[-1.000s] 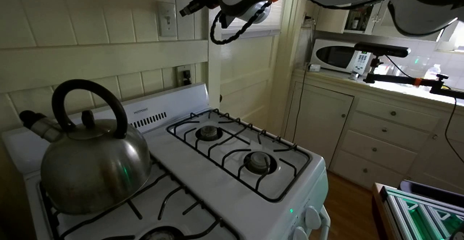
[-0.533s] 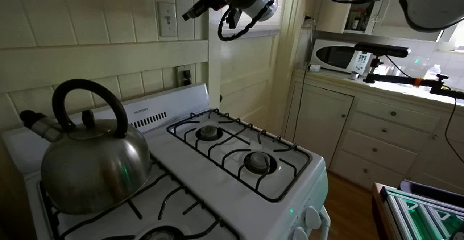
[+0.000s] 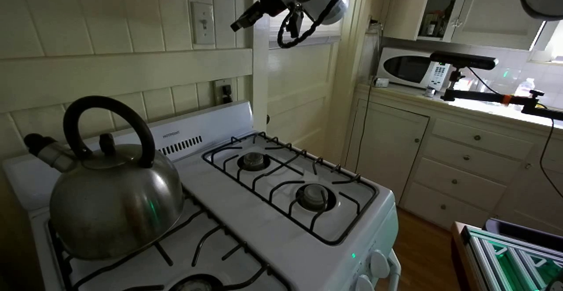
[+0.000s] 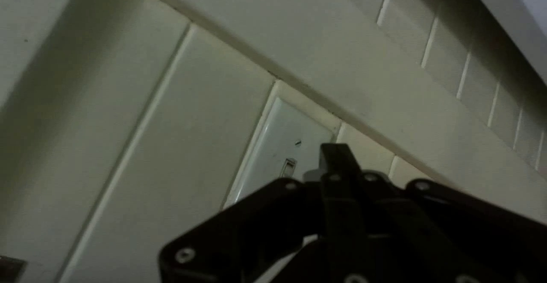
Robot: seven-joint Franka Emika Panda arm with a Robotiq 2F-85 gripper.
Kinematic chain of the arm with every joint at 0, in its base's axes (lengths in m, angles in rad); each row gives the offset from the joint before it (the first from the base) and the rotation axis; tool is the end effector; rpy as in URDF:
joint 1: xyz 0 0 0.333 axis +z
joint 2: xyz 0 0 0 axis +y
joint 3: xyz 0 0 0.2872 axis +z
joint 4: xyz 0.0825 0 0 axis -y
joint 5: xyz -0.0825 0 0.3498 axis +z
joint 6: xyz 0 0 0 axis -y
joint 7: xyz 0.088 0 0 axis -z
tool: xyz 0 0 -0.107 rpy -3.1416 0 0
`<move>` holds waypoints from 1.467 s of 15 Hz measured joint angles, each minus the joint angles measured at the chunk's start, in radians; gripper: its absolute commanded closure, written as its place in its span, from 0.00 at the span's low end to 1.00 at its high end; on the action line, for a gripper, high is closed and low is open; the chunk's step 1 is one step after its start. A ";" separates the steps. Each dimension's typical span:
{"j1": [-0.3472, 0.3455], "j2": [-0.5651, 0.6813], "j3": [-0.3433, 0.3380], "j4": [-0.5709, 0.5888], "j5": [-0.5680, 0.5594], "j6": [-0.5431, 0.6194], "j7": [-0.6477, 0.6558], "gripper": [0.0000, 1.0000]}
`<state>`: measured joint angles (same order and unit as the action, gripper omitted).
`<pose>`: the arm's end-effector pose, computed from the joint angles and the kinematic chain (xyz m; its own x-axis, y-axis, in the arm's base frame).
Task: Push the switch up
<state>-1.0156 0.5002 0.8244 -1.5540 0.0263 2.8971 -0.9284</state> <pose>0.6307 -0.2458 0.5353 0.4658 0.4483 0.7629 0.2158 -0.8937 0.3934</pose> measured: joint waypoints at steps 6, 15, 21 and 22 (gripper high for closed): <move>-0.119 -0.102 0.064 -0.117 0.112 -0.097 -0.067 1.00; -0.080 -0.316 -0.098 -0.221 0.383 -0.336 -0.295 0.78; 0.000 -0.317 -0.179 -0.213 0.393 -0.336 -0.295 0.42; 0.027 -0.319 -0.211 -0.211 0.398 -0.336 -0.295 0.35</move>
<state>-0.9884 0.1814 0.6138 -1.7646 0.4244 2.5608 -1.2234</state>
